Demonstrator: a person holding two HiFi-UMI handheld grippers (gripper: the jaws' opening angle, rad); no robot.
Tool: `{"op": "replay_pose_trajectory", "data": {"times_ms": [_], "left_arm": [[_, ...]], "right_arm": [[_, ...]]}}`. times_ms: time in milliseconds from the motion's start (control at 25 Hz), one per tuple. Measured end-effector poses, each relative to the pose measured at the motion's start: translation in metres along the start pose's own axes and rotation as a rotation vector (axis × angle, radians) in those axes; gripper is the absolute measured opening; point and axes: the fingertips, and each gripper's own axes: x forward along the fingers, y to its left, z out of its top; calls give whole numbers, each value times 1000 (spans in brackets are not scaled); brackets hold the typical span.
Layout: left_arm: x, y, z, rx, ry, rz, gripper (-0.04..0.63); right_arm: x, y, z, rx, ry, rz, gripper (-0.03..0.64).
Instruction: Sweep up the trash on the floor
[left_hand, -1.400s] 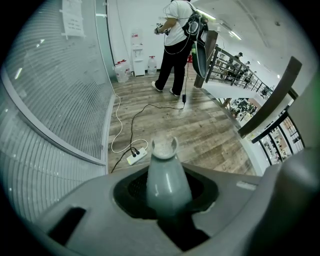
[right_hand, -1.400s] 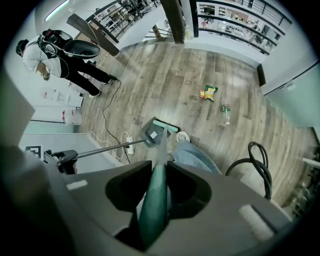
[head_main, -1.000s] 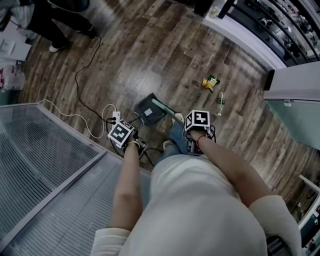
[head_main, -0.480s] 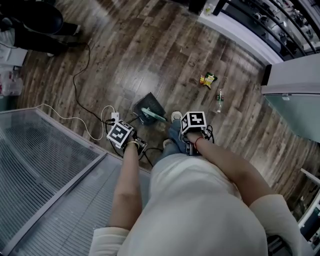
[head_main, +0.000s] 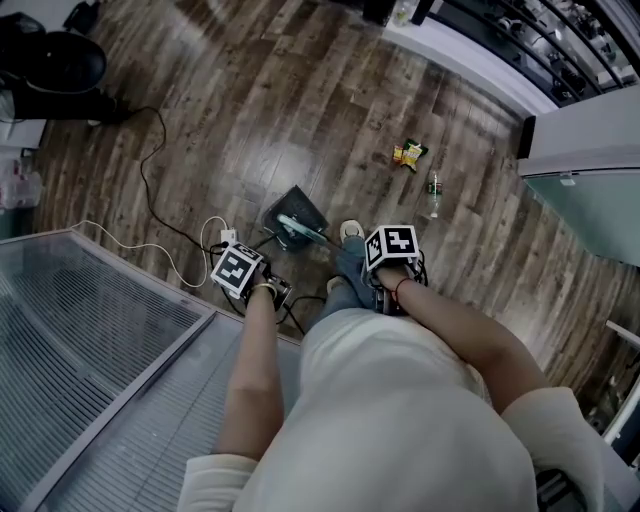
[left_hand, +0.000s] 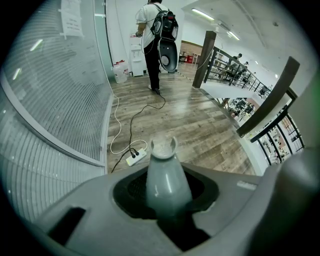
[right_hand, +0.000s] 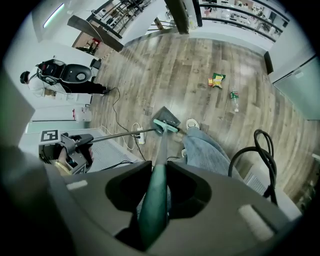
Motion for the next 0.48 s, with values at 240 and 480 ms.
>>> {"op": "replay_pose_trajectory", "data": {"times_ms": [240, 480], "left_arm": [[-1, 1, 0, -4, -6, -2, 101], [-2, 3, 0, 3, 2, -1, 100]], "right_arm": [[-11, -6, -5, 52, -35, 33, 101], [-27, -19, -3, 145, -79, 66, 101]]}}
